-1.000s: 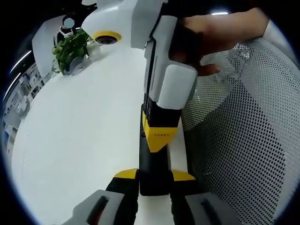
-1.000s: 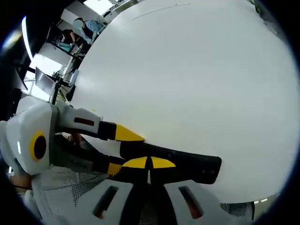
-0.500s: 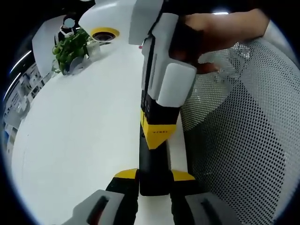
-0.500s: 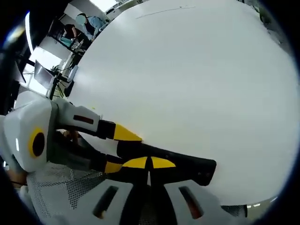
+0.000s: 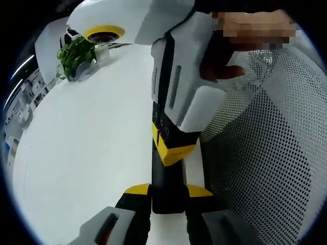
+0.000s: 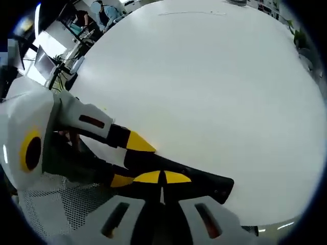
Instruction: Press the specified remote control buttons in sequence, fully releasing each button before pressing the next.
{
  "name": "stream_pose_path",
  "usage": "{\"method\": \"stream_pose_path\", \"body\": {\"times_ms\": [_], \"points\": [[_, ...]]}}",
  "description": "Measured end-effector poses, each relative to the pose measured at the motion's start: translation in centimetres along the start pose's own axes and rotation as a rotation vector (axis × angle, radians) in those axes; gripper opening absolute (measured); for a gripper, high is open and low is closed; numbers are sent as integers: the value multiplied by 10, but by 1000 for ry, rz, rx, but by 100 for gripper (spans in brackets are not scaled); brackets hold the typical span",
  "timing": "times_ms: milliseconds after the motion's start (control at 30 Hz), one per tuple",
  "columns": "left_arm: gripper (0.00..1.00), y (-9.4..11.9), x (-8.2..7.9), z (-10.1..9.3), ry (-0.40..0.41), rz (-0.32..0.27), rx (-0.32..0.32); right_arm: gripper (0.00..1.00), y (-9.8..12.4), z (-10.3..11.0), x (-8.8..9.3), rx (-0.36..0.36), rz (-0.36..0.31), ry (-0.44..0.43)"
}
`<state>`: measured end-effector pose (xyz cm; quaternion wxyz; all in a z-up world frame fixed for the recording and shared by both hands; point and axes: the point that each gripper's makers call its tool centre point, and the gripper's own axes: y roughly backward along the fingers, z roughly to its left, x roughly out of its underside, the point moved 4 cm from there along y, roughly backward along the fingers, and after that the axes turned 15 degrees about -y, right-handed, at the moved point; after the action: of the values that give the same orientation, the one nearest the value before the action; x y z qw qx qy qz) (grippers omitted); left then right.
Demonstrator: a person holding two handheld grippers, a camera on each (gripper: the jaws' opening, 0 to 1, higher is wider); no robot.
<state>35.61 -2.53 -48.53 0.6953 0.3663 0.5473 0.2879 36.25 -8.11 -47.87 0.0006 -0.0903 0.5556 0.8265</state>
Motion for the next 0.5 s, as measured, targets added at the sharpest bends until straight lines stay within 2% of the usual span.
{"method": "stream_pose_path", "body": {"times_ms": [133, 167, 267, 367, 433, 500], "points": [[25, 0, 0, 0, 2, 0, 0, 0, 0, 2, -1, 22, 43, 11], [25, -1, 0, 0, 2, -1, 0, 0, 0, 2, -1, 41, 50, 38], [25, -1, 0, 0, 5, 0, -2, 0, 0, 2, -2, 50, 62, 17], [25, -1, -1, 0, 13, -1, -7, 0, 2, 0, -1, 29, 61, 9], [25, -1, -1, 0, 14, -3, -12, 0, 2, -1, 0, 4, 45, -50], [25, -1, -1, 0, 15, -4, -15, 0, 3, -3, 1, -11, 38, -53]]}}
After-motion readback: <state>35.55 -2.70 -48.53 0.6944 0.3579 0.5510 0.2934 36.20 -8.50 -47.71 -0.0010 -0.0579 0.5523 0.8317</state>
